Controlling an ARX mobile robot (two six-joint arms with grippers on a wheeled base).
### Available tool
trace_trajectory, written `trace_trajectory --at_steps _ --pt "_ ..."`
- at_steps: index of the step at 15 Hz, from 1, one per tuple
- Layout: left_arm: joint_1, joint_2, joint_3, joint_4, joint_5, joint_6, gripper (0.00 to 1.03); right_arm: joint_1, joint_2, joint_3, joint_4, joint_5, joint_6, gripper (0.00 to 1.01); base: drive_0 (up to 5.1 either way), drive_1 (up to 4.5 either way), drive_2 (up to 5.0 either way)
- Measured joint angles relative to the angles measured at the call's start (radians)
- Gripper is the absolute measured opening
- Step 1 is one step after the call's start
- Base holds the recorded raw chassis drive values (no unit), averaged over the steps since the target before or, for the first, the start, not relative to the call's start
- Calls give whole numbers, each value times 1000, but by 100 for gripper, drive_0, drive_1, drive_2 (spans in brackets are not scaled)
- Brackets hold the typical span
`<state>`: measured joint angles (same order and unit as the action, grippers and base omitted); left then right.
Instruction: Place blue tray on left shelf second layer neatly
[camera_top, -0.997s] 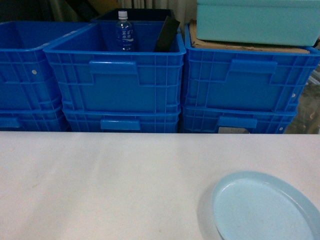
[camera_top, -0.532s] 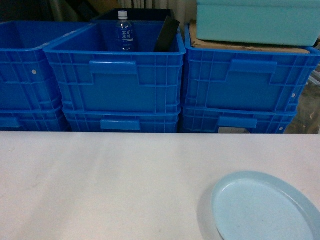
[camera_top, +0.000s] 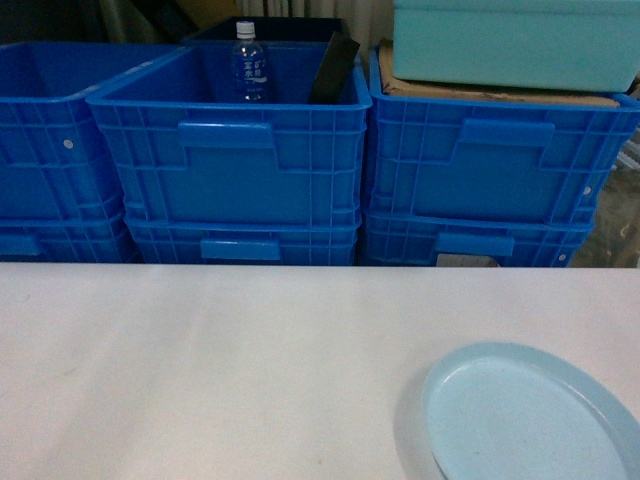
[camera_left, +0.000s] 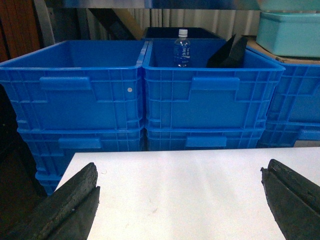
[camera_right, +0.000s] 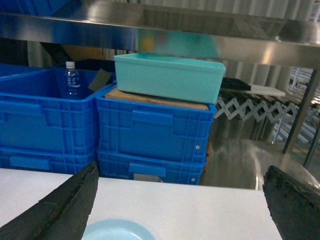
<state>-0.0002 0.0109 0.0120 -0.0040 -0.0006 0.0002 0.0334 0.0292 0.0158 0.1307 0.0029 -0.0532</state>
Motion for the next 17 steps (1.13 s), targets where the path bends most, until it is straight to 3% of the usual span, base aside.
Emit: trace_trajectory --at_steps 1,2,3,4,7,8,10,13,15,17 --pt "0 0 0 0 0 0 98 -3 141 32 128 -45 -25 98 0 0 0" --pt "0 0 0 0 0 0 98 -53 365 93 253 -130 -14 98 0 0 0" --pt "0 0 0 0 0 0 98 -116 593 206 265 -229 38 98 0 0 0" --pt "0 0 0 0 0 0 98 -161 787 318 258 -328 114 98 0 0 0" --pt "0 0 0 0 0 0 98 -214 1321 679 52 -713 377 98 0 0 0" --pt "0 0 0 0 0 0 98 -222 1432 743 -8 -762 397 98 0 0 0" --pt "0 0 0 0 0 0 98 -232 1518 724 -56 -729 356 98 0 0 0" --pt "0 0 0 0 0 0 98 -265 1545 615 -2 -660 237 98 0 0 0" --pt "0 0 0 0 0 0 98 -264 1598 552 58 -660 214 98 0 0 0" --pt "0 0 0 0 0 0 98 -290 1717 505 188 -628 229 98 0 0 0"
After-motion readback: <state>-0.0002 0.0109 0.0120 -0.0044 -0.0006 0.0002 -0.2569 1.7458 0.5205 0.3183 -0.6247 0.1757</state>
